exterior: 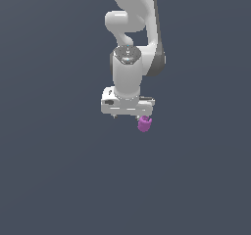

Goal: Pick up the object and move it to a goal position.

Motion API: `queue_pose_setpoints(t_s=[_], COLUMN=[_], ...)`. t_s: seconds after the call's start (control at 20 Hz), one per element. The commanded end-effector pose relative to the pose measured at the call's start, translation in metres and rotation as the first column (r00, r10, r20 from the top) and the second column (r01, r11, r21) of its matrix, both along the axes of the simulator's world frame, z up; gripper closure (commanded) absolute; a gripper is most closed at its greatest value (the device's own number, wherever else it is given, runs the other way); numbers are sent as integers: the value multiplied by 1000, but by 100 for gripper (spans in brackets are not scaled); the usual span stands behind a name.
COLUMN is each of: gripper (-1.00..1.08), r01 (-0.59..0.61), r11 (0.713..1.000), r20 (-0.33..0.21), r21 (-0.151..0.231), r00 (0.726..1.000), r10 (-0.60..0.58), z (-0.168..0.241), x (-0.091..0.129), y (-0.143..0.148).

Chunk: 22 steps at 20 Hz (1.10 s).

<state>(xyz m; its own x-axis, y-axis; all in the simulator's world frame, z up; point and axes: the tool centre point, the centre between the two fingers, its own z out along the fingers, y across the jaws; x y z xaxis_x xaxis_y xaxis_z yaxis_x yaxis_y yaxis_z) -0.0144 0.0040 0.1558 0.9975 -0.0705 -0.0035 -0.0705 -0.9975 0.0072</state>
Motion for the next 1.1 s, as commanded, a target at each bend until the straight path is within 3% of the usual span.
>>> queue_pose_setpoints(t_s=[0.0,0.5,1.05], gripper=[-92,-92,-92], r01=[19,93,112], r11=[1000,996,994], r20=[1,3,3], r21=[1,5,7], r00=[1000,996,994], r10=[-19,-93,-112], z=[-7,-32,-39], x=[-6,-32,-40], y=[18,79,96])
